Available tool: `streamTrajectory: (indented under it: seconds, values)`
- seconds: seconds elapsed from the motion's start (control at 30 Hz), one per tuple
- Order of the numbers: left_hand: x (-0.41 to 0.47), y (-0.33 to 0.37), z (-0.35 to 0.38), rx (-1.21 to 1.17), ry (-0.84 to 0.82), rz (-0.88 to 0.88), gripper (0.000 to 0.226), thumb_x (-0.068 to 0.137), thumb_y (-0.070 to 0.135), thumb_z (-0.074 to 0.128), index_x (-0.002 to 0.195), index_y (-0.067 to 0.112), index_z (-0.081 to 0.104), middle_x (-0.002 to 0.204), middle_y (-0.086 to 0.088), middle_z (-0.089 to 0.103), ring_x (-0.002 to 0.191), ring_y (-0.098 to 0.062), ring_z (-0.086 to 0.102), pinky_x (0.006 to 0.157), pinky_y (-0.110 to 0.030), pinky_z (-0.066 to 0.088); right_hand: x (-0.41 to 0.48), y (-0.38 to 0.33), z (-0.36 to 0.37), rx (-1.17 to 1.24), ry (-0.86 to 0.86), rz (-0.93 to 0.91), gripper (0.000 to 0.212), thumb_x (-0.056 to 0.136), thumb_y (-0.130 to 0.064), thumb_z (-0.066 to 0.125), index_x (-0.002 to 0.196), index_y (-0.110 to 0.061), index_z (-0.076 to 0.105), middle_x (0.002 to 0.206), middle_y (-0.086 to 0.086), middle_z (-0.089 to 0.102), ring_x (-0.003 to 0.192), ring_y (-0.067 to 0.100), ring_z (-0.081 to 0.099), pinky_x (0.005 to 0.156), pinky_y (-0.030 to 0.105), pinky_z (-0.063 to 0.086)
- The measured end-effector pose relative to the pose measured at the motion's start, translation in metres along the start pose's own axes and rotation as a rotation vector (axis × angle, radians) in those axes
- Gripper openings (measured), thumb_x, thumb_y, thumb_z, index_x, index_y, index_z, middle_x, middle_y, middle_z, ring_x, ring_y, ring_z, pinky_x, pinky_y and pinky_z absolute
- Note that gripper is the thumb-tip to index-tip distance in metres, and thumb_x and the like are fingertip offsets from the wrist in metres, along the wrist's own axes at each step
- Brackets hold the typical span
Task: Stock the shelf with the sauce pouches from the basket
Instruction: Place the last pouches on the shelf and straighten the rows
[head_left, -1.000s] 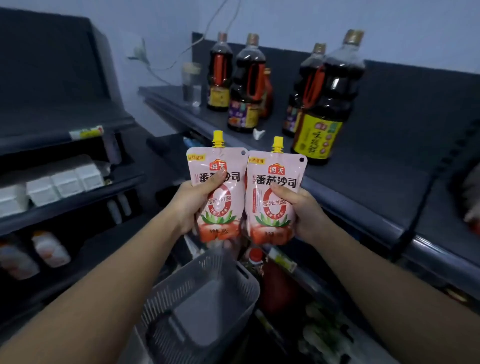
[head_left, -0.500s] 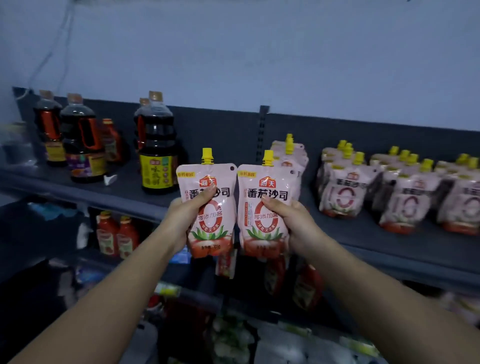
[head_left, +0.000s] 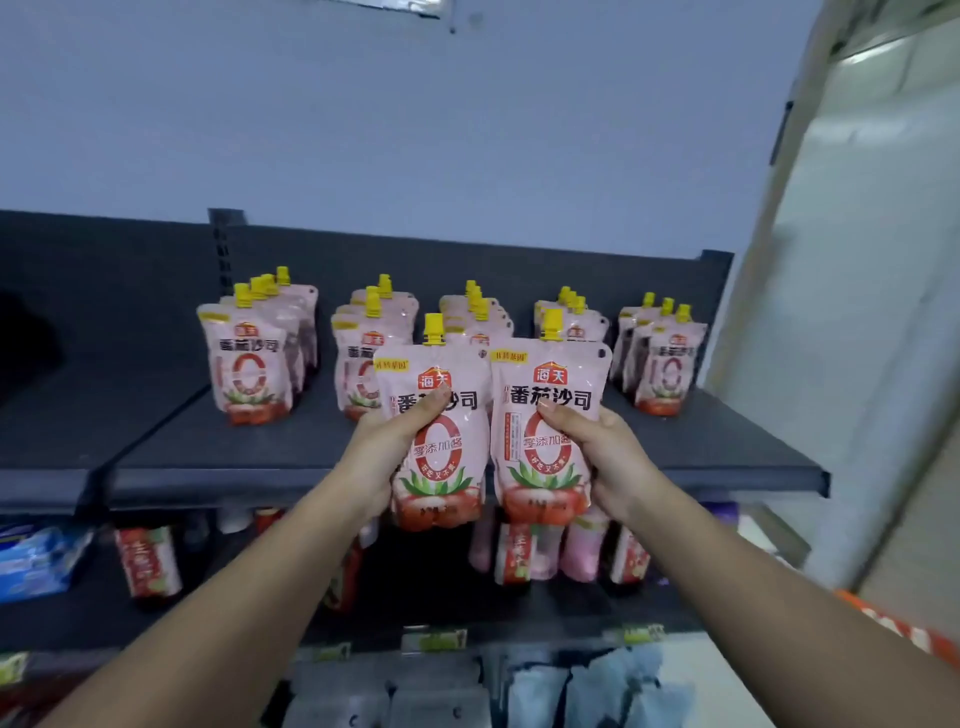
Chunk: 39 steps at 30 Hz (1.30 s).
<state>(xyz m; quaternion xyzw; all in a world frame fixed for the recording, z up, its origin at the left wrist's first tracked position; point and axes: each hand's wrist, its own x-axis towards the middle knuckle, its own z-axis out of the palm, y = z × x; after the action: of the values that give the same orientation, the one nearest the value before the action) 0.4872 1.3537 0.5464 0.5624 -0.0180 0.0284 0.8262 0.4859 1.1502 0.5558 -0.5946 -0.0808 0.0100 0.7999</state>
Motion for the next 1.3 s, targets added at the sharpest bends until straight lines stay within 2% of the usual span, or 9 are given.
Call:
streamTrajectory:
  seconds: [0.07, 0.2, 0.43, 0.57, 0.73, 0.9, 1.0, 1.17, 1.3]
  values:
    - [0.003, -0.016, 0.034, -0.014, -0.02, -0.008, 0.018, 0.079, 0.024, 0.069, 0.092, 0.012, 0.069, 0.081, -0.008, 0.076, 0.07, -0.021, 0.073, 0.064, -0.034, 0.06, -0.008, -0.011, -0.035, -0.02, 0.042, -0.012, 0.026, 0.076, -0.011, 0.068, 0.1, -0.004, 0.067, 0.091, 0.013, 0.074, 0.078, 0.024, 0.072, 0.073, 0.036, 0.06]
    - [0.012, -0.039, 0.08, -0.02, -0.033, -0.032, 0.018, 0.079, 0.025, 0.07, 0.091, 0.012, 0.068, 0.077, -0.006, 0.076, 0.068, -0.019, 0.073, 0.061, -0.032, 0.06, -0.018, -0.025, -0.09, -0.026, 0.128, -0.003, 0.034, 0.072, -0.014, 0.071, 0.104, -0.005, 0.066, 0.098, 0.015, 0.073, 0.085, 0.028, 0.072, 0.081, 0.042, 0.057]
    - [0.052, -0.056, 0.123, 0.022, -0.058, -0.005, 0.021, 0.078, 0.026, 0.071, 0.097, 0.018, 0.066, 0.073, 0.001, 0.076, 0.067, -0.015, 0.073, 0.056, -0.027, 0.058, -0.007, -0.037, -0.152, 0.049, 0.194, -0.039, 0.027, 0.072, -0.013, 0.069, 0.098, -0.008, 0.066, 0.09, 0.012, 0.075, 0.076, 0.025, 0.072, 0.072, 0.039, 0.06]
    - [0.086, -0.062, 0.143, 0.063, -0.058, -0.034, 0.019, 0.077, 0.029, 0.072, 0.092, 0.017, 0.067, 0.079, -0.004, 0.076, 0.076, -0.022, 0.073, 0.074, -0.038, 0.057, 0.018, -0.043, -0.178, 0.035, 0.234, -0.059, 0.016, 0.08, -0.01, 0.066, 0.097, -0.008, 0.066, 0.088, 0.011, 0.075, 0.075, 0.024, 0.072, 0.068, 0.037, 0.06]
    - [0.133, -0.075, 0.163, 0.092, -0.081, -0.035, 0.015, 0.079, 0.029, 0.071, 0.087, 0.017, 0.067, 0.074, -0.003, 0.076, 0.075, -0.022, 0.072, 0.071, -0.036, 0.057, 0.065, -0.052, -0.203, -0.028, 0.223, -0.044, 0.015, 0.082, -0.012, 0.066, 0.097, -0.011, 0.066, 0.091, 0.01, 0.075, 0.08, 0.026, 0.072, 0.073, 0.04, 0.058]
    - [0.176, -0.092, 0.177, 0.166, -0.047, -0.036, 0.016, 0.078, 0.03, 0.072, 0.086, 0.017, 0.068, 0.074, -0.001, 0.074, 0.07, -0.017, 0.071, 0.062, -0.029, 0.055, 0.112, -0.05, -0.227, -0.044, 0.21, -0.024, 0.014, 0.081, -0.011, 0.066, 0.095, -0.012, 0.067, 0.09, 0.01, 0.076, 0.077, 0.025, 0.073, 0.067, 0.038, 0.06]
    - [0.192, -0.099, 0.18, 0.188, -0.043, -0.031, 0.013, 0.08, 0.029, 0.07, 0.089, 0.019, 0.068, 0.085, -0.004, 0.073, 0.079, -0.019, 0.07, 0.068, -0.031, 0.055, 0.134, -0.045, -0.24, -0.042, 0.223, -0.007, 0.013, 0.081, -0.009, 0.066, 0.094, -0.011, 0.067, 0.087, 0.009, 0.076, 0.074, 0.024, 0.073, 0.065, 0.037, 0.061]
    - [0.21, -0.104, 0.183, 0.226, -0.063, 0.011, 0.009, 0.081, 0.023, 0.068, 0.09, 0.021, 0.069, 0.094, -0.005, 0.073, 0.087, -0.02, 0.07, 0.081, -0.036, 0.055, 0.164, -0.036, -0.26, -0.08, 0.196, 0.014, 0.025, 0.076, -0.012, 0.068, 0.1, -0.009, 0.068, 0.097, 0.013, 0.074, 0.084, 0.027, 0.072, 0.076, 0.042, 0.058]
    - [0.219, -0.11, 0.185, 0.245, -0.045, 0.064, 0.009, 0.08, 0.019, 0.069, 0.089, 0.022, 0.07, 0.082, 0.004, 0.075, 0.079, -0.011, 0.072, 0.072, -0.027, 0.056, 0.182, -0.037, -0.275, -0.128, 0.137, 0.014, 0.013, 0.082, -0.008, 0.064, 0.091, -0.016, 0.067, 0.083, 0.002, 0.076, 0.077, 0.018, 0.073, 0.068, 0.036, 0.058]
